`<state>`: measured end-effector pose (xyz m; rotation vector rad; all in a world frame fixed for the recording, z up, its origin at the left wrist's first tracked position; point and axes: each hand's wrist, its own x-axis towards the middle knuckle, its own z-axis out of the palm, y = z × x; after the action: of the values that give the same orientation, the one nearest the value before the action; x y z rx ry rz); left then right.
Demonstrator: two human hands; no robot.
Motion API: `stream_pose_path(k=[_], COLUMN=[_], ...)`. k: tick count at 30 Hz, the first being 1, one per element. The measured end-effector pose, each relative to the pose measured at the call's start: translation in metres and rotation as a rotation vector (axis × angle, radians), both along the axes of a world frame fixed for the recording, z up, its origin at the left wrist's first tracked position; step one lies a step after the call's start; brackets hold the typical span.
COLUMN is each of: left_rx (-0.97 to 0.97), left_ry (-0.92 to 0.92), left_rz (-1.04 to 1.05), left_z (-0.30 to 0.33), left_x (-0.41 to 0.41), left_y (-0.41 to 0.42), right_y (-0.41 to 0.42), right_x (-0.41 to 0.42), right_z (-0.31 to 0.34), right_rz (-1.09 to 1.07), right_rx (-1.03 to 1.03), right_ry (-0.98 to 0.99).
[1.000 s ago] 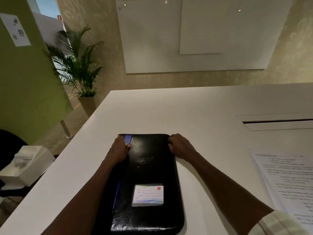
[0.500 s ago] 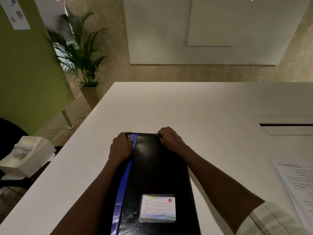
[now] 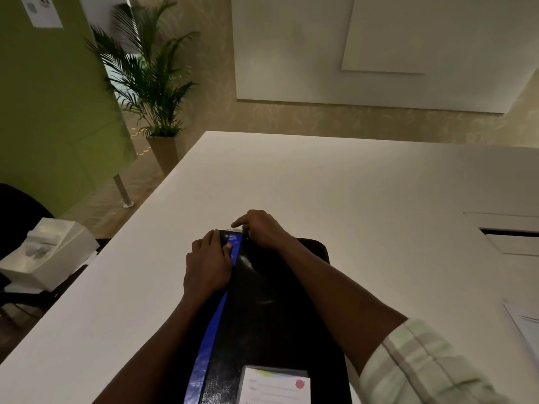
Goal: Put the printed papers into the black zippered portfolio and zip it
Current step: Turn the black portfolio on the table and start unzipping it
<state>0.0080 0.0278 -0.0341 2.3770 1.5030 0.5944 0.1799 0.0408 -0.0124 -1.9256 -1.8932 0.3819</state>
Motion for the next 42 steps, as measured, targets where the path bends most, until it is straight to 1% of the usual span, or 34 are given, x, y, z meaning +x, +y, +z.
stream_pose_path(k=[4, 6, 14, 17, 21, 26, 30, 32, 38, 42], left_rx=[0.025, 0.039, -0.001, 0.000, 0.008, -0.003, -0.060, -0.092, -0.146, -0.143], left_ry=[0.012, 0.013, 0.004, -0.039, -0.083, -0.150, -0.234, -0.241, -0.199, -0.195], left_rz=[-0.003, -0.009, 0.000, -0.014, -0.021, -0.028, -0.054, -0.076, -0.094, -0.088], left_z=[0.000, -0.001, 0.002, 0.002, -0.002, -0.005, -0.004, -0.004, -0.001, -0.001], left_x=[0.000, 0.000, -0.001, -0.002, -0.005, -0.007, -0.009, -0.010, -0.009, -0.011], left_y=[0.000, 0.001, 0.000, 0.001, 0.008, 0.014, 0.018, 0.020, 0.024, 0.024], right_y=[0.020, 0.028, 0.039, 0.041, 0.047, 0.051, 0.053, 0.055, 0.059, 0.060], right_x=[-0.003, -0.005, -0.011, -0.007, -0.008, -0.012, -0.013, -0.013, -0.012, -0.006], right_z=[0.009, 0.011, 0.007, 0.010, 0.020, 0.025, 0.027, 0.030, 0.036, 0.033], right_rz=[0.119, 0.145, 0.188, 0.215, 0.237, 0.299, 0.344, 0.368, 0.388, 0.334], right_rx=[-0.109, -0.133, -0.019, -0.052, -0.148, -0.211, -0.249, -0.275, -0.303, -0.269], right_ry=[-0.098, -0.092, -0.115, -0.142, -0.153, -0.236, -0.275, -0.289, -0.259, -0.154])
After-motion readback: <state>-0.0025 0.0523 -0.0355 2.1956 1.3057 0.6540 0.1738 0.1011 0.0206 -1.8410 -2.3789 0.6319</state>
